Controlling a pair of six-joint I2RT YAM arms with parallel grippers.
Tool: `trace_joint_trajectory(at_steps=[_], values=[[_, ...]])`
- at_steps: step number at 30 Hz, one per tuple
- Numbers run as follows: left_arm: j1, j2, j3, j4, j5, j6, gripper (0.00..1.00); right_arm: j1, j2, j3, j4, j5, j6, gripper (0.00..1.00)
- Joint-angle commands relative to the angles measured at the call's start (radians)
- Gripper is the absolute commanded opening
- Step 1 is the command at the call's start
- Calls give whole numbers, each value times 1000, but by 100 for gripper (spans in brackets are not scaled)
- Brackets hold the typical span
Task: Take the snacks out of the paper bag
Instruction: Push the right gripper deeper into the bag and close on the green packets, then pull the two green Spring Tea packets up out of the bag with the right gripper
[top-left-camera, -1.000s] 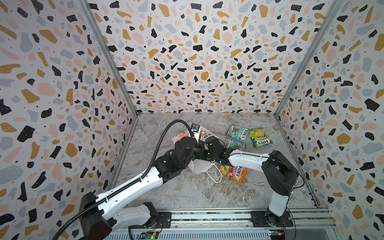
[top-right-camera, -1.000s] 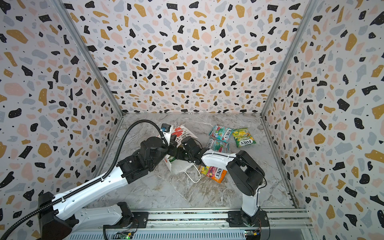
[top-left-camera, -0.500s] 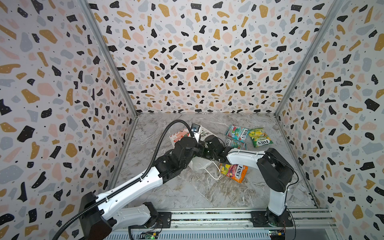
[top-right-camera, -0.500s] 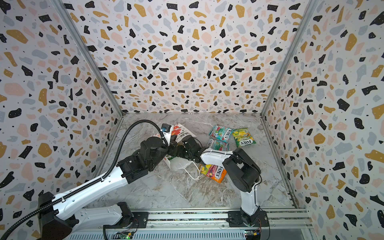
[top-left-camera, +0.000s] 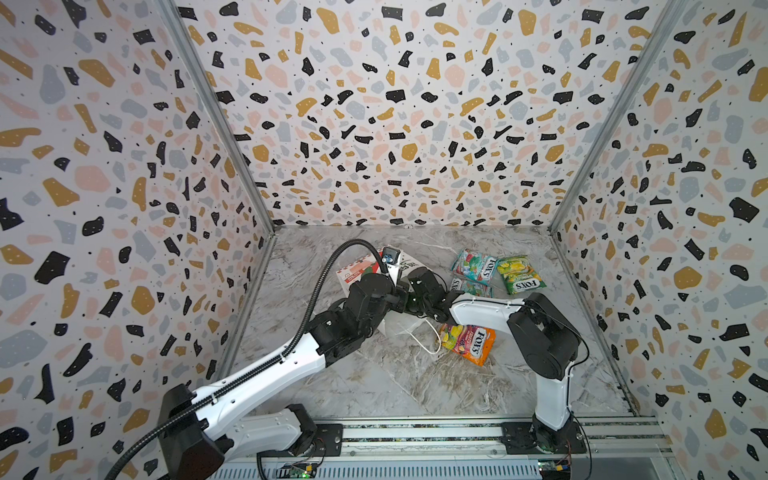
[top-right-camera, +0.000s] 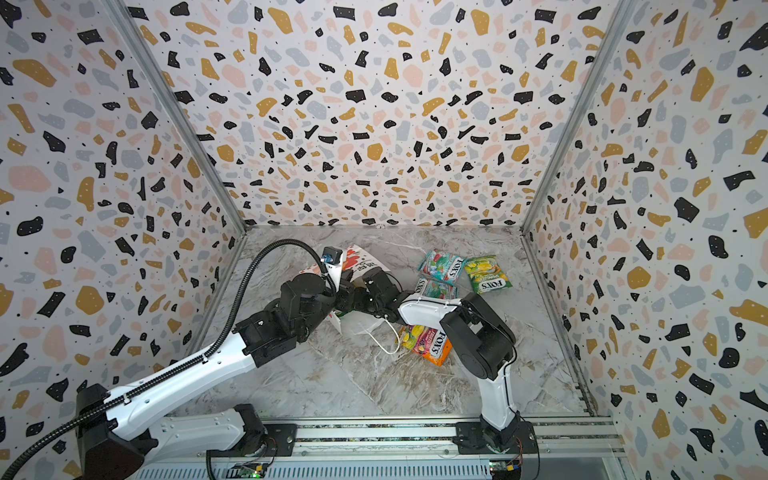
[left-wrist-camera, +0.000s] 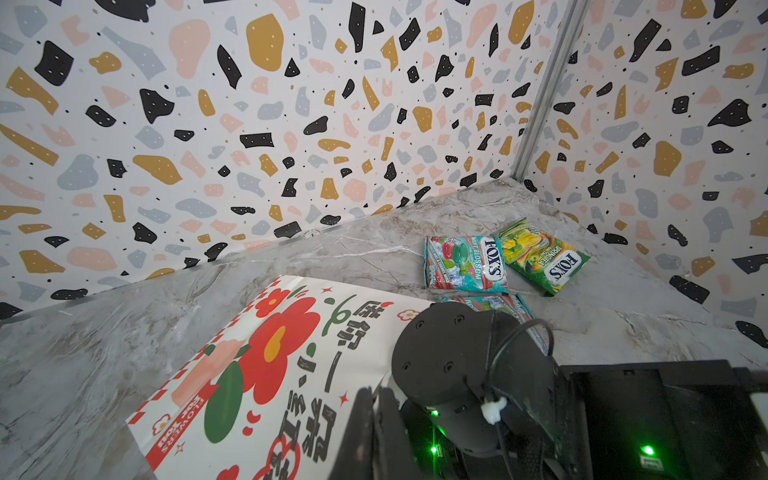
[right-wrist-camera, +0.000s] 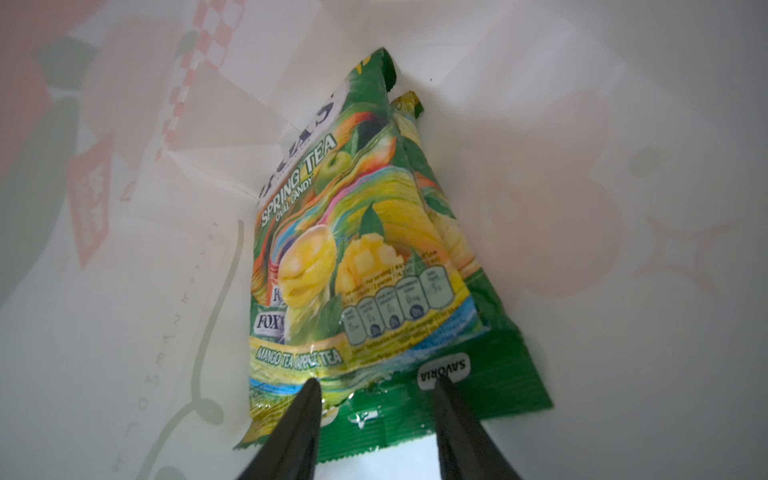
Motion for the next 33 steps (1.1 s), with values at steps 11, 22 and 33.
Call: trace_joint_trajectory(at_steps=[11,22,33], values=[[0,-21,-9,61,37,-8,0,-12,37,10,126,28,91,48],[1,-25,-12,65,51,-8,0,-21,106,41,144,67,156,48],[0,-33,-14,67,22,-6,0,-26,88,14,198,43,109,0]])
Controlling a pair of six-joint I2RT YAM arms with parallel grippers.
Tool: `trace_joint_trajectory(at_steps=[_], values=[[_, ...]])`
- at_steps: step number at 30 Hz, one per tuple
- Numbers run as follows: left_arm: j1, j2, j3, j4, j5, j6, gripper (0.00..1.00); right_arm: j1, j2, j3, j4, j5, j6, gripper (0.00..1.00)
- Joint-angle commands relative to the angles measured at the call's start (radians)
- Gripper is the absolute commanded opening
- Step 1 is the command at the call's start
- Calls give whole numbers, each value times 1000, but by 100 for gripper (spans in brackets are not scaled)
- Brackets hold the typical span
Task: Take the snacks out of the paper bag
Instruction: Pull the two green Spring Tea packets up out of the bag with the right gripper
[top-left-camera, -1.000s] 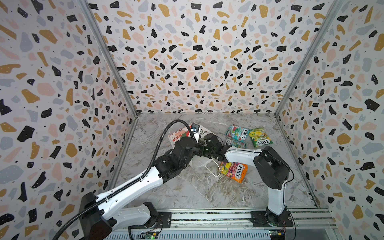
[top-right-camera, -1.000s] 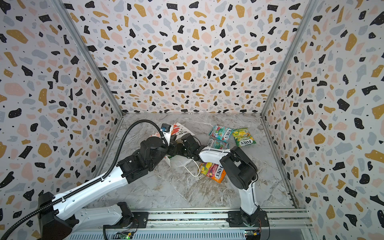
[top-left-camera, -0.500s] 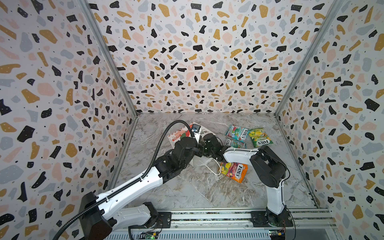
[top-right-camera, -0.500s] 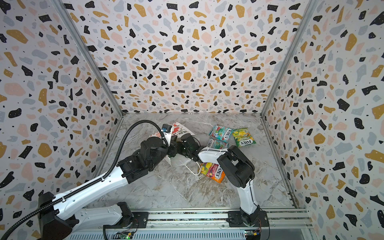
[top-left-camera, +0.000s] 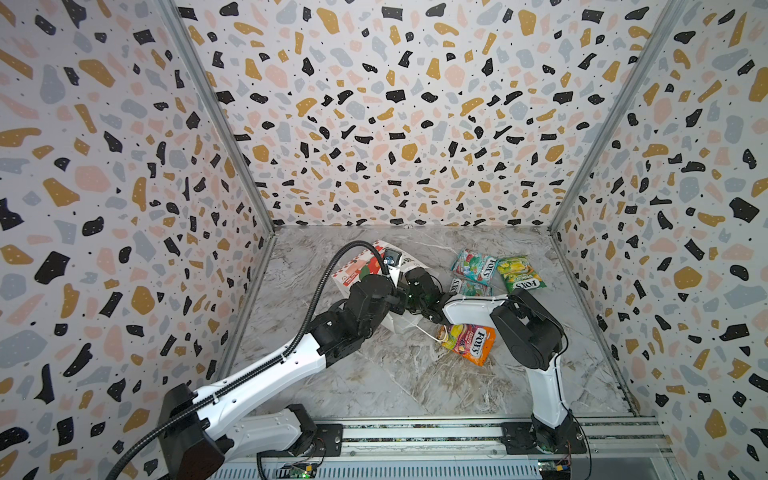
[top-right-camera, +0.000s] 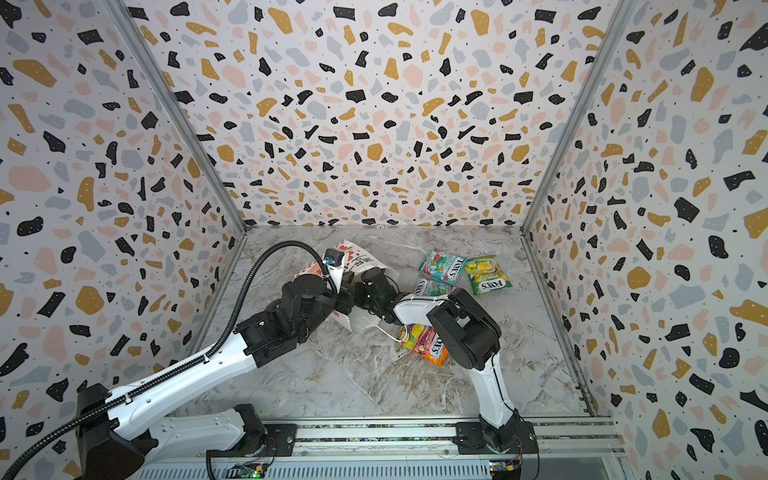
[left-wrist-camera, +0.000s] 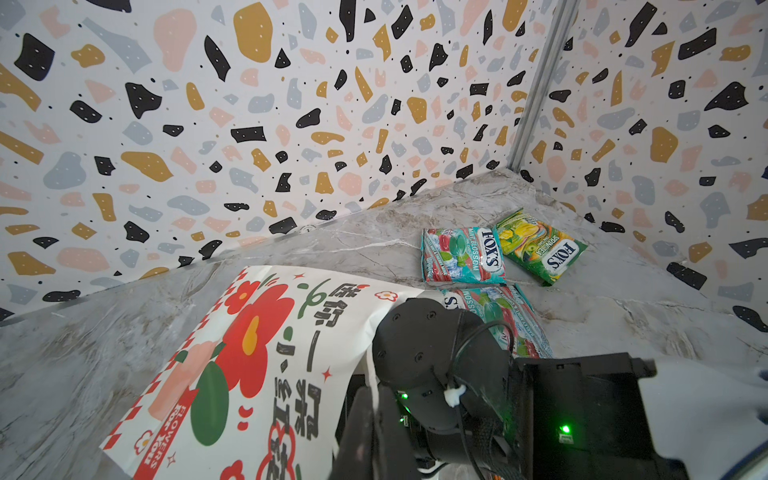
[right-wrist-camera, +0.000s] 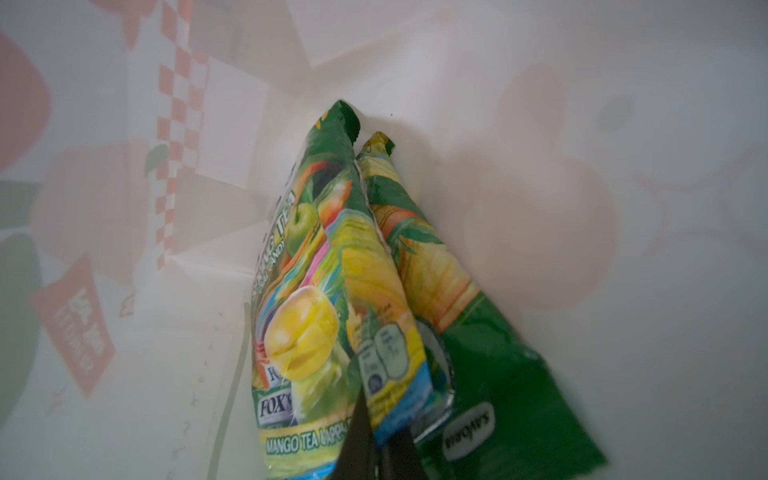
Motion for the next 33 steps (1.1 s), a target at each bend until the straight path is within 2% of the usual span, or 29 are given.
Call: trace_joint_trajectory(at_steps=[1,11,22,33], values=[[-2,-33,-1,65,-16,-7,0,-14,-43,-27,-3,15,-18,0],[-2,-13,6,38,-115,-21,0,-4,-177,-156,-4,-21,-69,0],[-2,0,7,28,-181,-29,0,5,-272,-164,-183,-49,-214,0],[-2,3,8,22,-215,-36,0,9,-458,-246,-228,-113,-315,0]])
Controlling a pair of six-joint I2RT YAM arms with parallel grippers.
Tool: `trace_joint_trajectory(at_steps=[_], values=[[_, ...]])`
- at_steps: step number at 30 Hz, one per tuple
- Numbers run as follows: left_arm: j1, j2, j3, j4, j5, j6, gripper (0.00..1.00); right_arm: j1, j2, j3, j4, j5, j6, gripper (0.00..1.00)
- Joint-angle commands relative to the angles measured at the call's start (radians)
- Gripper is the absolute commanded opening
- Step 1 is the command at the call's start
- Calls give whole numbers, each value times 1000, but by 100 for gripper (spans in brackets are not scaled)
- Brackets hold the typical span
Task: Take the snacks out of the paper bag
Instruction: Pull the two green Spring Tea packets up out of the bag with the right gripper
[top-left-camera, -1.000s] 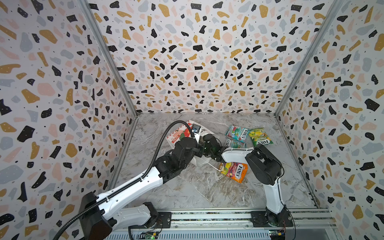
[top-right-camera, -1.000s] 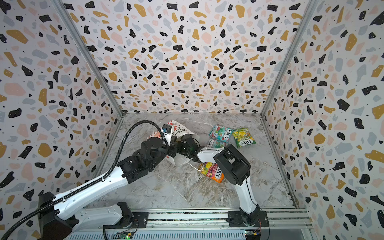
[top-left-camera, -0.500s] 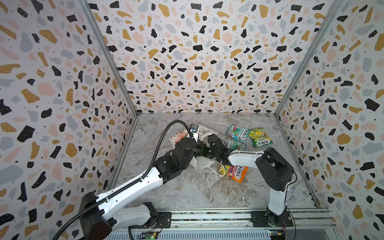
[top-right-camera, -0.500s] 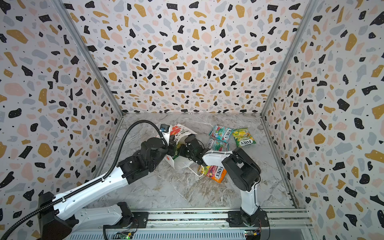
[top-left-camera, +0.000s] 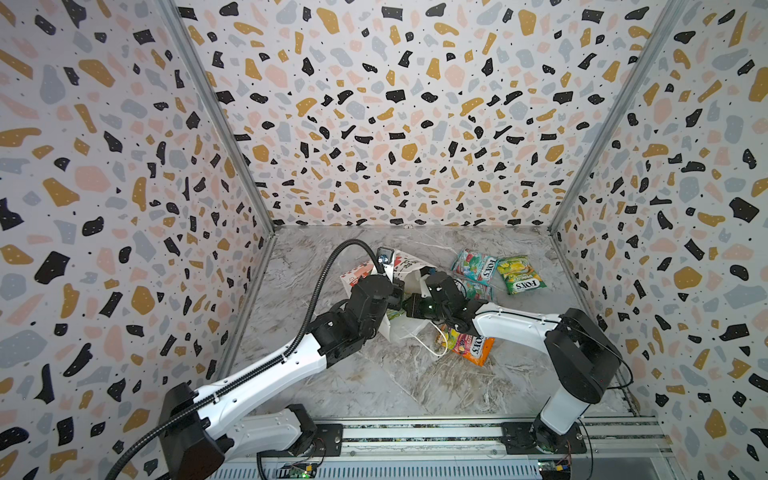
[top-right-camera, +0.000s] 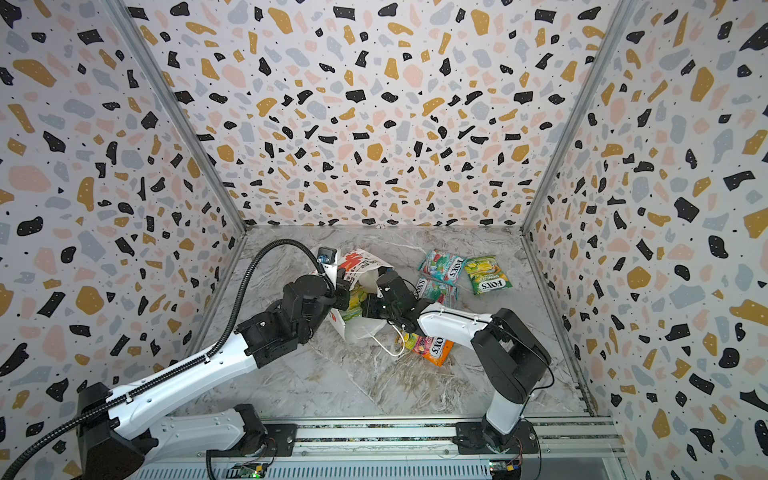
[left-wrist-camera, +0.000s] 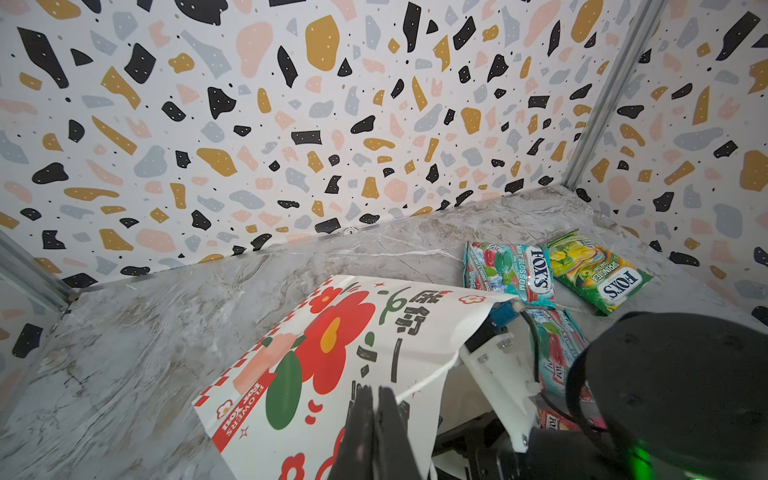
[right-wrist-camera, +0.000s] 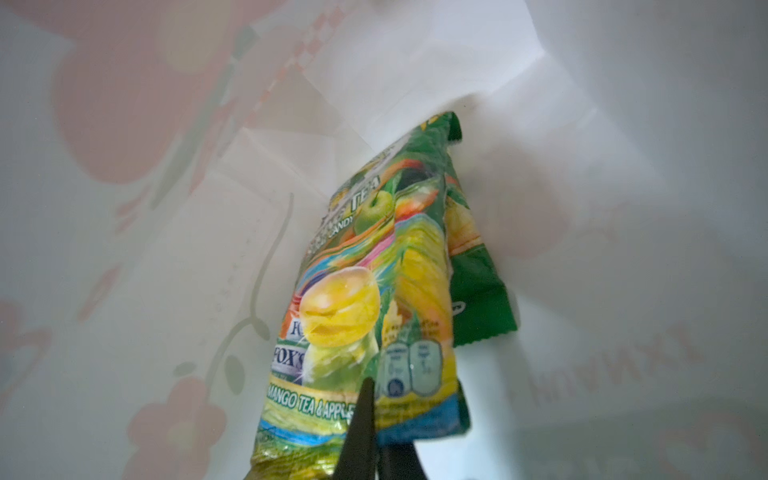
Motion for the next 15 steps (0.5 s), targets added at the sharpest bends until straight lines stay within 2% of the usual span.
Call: trace_joint_trajectory(at_steps=[1,15], values=[[0,-2,8,23,-45,-12,0,3,-84,-6,-45,-48,-72,0],[-1,2,10,19,-56,-14,0,10,-389,-34,-259,-62,-281,0]])
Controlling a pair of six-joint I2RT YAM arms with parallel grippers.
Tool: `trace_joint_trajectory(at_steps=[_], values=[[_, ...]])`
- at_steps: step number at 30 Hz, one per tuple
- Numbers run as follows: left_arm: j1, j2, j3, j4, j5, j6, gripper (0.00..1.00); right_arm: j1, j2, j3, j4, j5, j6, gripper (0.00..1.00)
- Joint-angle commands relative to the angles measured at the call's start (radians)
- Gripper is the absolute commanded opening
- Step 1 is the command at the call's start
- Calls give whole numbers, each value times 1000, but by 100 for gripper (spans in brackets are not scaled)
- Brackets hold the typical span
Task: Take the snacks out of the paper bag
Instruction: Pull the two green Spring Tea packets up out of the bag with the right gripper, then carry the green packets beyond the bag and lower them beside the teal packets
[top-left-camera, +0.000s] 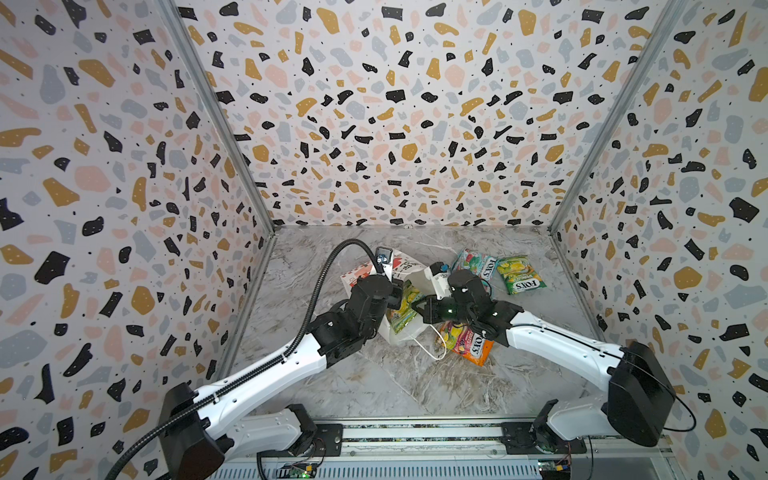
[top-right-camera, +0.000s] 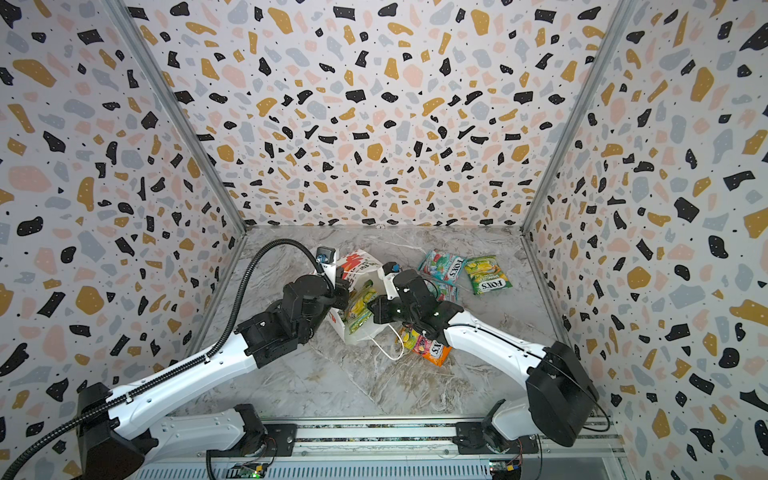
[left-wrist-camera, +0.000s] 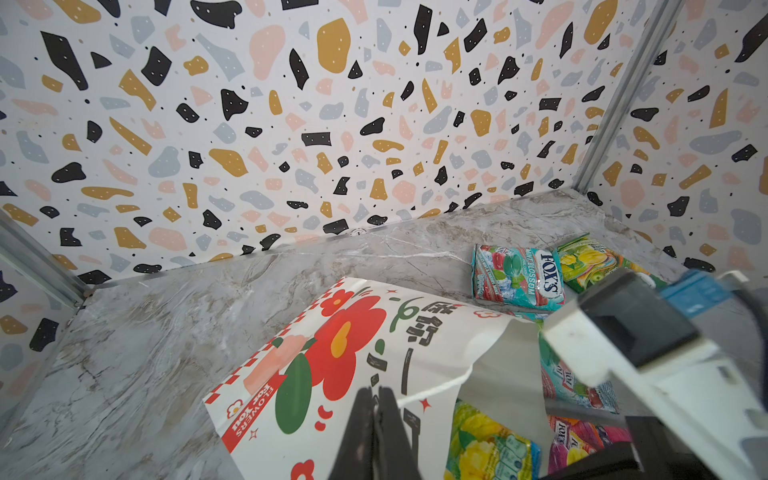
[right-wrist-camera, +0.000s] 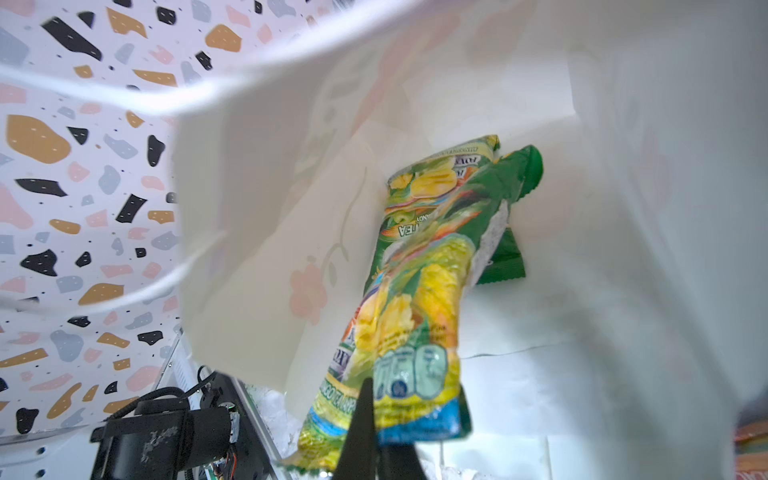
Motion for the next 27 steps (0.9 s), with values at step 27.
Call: trace_joint_trajectory(at_steps=[27], values=[[-1,11,13,14,-24,-11,0,-26,-472,264,-550,405,-276,0]])
